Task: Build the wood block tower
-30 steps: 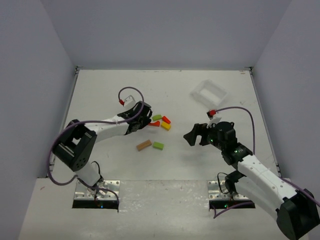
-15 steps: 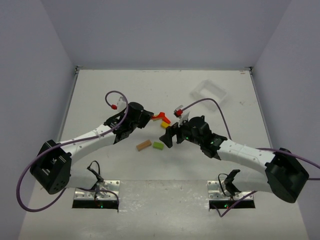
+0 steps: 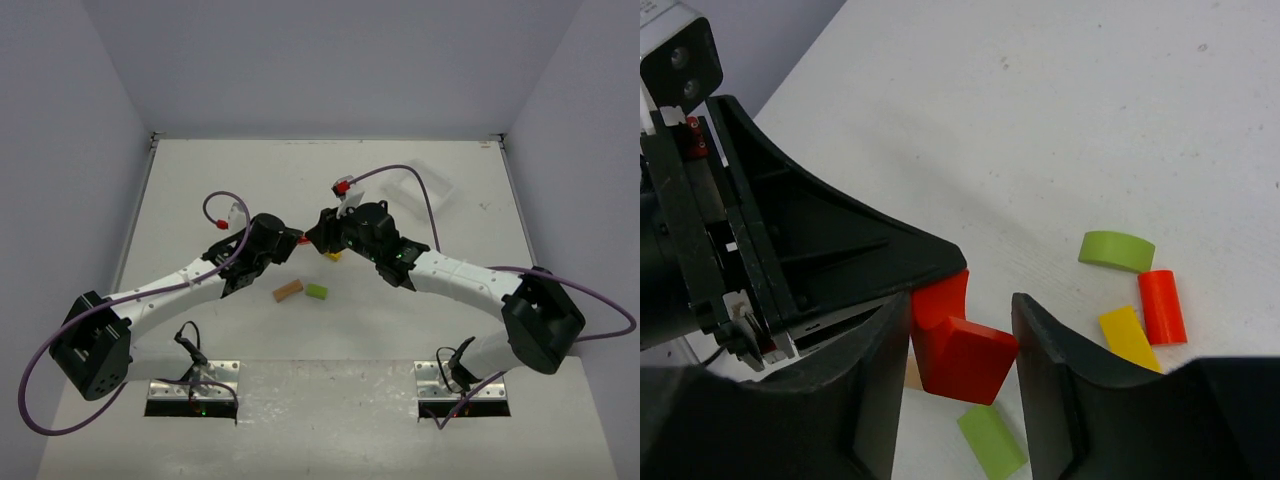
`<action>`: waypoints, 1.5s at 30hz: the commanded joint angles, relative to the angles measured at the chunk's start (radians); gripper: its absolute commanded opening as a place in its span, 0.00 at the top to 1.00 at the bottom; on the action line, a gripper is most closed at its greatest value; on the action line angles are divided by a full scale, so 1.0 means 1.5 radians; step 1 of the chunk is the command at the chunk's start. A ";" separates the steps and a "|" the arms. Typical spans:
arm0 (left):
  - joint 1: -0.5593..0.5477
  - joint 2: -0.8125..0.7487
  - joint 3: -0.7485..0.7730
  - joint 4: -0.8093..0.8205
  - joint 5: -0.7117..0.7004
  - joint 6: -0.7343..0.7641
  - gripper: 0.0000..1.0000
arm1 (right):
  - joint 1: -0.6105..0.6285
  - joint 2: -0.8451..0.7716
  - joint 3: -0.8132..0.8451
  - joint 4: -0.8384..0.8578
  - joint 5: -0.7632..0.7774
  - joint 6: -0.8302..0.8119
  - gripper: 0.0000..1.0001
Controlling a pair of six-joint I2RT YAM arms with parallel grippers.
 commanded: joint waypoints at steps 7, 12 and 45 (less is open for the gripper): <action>-0.015 -0.019 -0.002 0.029 -0.008 -0.009 1.00 | 0.004 0.005 0.048 -0.044 0.026 0.047 0.88; -0.015 -0.026 0.019 0.025 0.002 0.081 0.34 | 0.004 0.004 0.105 -0.163 0.059 0.041 1.00; 0.036 -0.204 -0.108 0.056 -0.204 0.359 0.00 | -0.104 0.264 0.274 -0.980 -0.056 -0.096 1.00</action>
